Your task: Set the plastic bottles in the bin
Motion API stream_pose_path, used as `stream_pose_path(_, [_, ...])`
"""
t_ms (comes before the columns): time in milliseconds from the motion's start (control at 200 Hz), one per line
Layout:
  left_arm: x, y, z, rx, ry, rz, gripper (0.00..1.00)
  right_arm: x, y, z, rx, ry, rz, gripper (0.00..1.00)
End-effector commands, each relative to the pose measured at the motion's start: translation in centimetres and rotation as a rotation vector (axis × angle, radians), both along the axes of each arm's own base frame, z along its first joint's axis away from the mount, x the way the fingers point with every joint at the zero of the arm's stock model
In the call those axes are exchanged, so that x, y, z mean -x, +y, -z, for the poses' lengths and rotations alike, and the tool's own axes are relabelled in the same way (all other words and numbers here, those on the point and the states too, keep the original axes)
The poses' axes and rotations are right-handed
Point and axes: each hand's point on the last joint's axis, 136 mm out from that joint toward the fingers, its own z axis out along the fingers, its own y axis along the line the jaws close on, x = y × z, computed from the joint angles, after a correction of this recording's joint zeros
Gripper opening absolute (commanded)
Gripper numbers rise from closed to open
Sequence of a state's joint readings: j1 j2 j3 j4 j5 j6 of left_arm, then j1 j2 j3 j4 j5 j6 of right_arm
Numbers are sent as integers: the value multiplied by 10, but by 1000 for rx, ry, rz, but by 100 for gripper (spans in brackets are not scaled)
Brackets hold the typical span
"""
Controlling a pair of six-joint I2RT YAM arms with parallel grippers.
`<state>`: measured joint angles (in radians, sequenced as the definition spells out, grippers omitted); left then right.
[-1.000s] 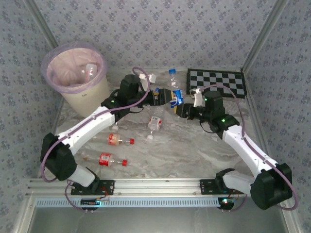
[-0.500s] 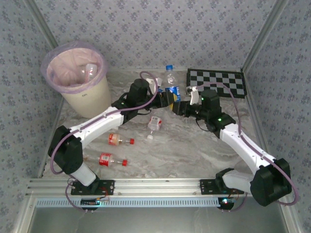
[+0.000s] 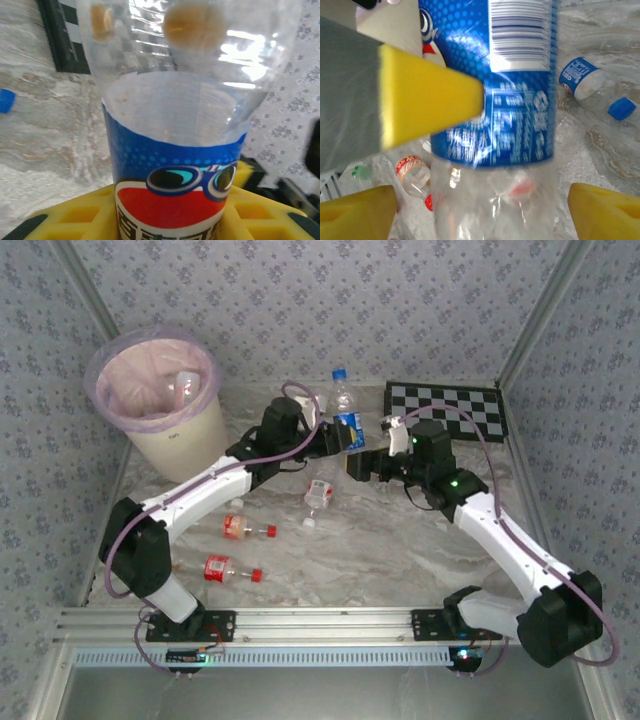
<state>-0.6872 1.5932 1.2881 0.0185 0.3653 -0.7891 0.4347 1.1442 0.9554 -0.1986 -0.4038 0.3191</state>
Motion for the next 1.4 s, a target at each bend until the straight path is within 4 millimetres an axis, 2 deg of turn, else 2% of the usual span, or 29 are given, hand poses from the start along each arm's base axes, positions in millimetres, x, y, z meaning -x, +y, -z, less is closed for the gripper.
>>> stream_pose_path(0, [-14,16,-42,-11,-115,-31,32,8,-26,-20,88,-77,45,98])
stream_pose_path(150, [-16,34,-66,-82,-171,-23,31,10,-43,-19,88,-75,102,100])
stream_pose_path(280, [-15,69,-97,-204,-251,-50,31,11,-49,-4,93,-43,124,100])
stream_pose_path(350, [-18,97,-115,-271,-283,-89,30,12,-51,3,105,-30,132,100])
stream_pose_path(450, [-26,140,-134,-344,-314,-167,20,13,-54,11,120,-13,139,100])
stream_pose_path(565, [-36,198,-146,-449,-326,-290,17,14,-54,16,127,0,137,100])
stream_pose_path(685, [-54,266,-154,-560,-331,-471,6,14,-56,19,136,13,144,99])
stream_pose_path(735, [-60,290,-147,-595,-293,-521,2,14,-58,22,145,19,149,99])
stream_pose_path(765, [-61,303,-154,-609,-297,-554,0,15,-58,23,148,20,149,99])
stream_pose_path(870, [-70,343,-146,-697,-263,-647,0,16,-60,26,158,28,148,99])
stream_pose_path(1049, [-92,396,-128,-806,-196,-739,0,16,-60,27,162,32,148,99])
stream_pose_path(1134, [-103,406,-111,-832,-144,-717,0,16,-60,28,161,35,148,99])
stream_pose_path(1219, [-111,406,-88,-856,-85,-662,0,17,-60,30,160,42,151,99])
stream_pose_path(1394, [-113,405,-39,-882,40,-566,0,17,-60,36,160,55,152,99])
